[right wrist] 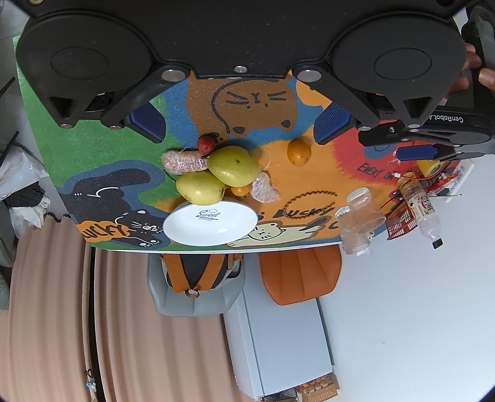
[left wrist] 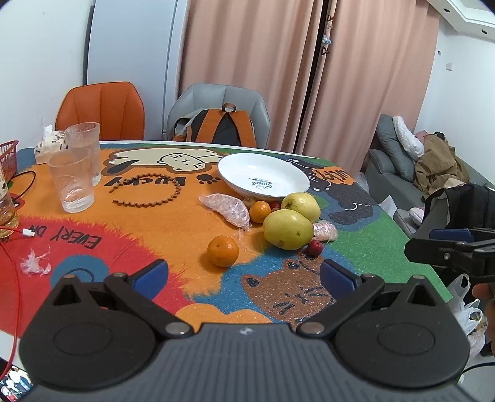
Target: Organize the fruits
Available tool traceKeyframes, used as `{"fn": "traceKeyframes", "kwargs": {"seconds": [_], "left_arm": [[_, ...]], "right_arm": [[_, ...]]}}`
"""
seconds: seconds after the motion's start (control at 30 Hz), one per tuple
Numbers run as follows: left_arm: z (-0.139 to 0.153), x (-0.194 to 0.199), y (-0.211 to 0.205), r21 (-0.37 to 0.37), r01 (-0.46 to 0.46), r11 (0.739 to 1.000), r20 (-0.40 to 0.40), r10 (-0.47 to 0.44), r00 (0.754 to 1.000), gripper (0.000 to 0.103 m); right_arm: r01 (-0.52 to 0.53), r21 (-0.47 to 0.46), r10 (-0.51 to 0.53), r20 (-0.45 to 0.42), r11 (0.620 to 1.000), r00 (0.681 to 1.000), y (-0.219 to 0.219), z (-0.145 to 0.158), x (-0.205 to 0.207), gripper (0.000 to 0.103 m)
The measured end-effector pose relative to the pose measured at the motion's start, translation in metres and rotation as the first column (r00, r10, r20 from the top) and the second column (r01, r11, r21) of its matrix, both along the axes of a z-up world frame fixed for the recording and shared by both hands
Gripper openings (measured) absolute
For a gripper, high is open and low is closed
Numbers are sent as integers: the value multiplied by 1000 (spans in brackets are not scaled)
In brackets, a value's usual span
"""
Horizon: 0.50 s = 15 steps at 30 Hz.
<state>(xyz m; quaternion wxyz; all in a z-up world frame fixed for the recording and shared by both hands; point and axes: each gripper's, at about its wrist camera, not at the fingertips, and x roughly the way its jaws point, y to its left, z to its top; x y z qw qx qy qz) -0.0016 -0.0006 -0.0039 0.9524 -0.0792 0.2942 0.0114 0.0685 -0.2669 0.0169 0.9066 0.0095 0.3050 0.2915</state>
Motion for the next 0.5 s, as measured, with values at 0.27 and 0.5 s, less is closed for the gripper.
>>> {"fn": "traceKeyframes", "kwargs": {"seconds": [0.27, 0.5], "left_arm": [[1, 0, 0, 0, -1, 1000, 0, 1, 1000, 103], [2, 0, 1, -1, -3, 1000, 0, 3, 1000, 103]], "right_arm": [[9, -1, -9, -2, 1000, 1000, 0, 0, 2, 103], [4, -4, -4, 1, 1000, 1000, 1, -1, 0, 103]]}}
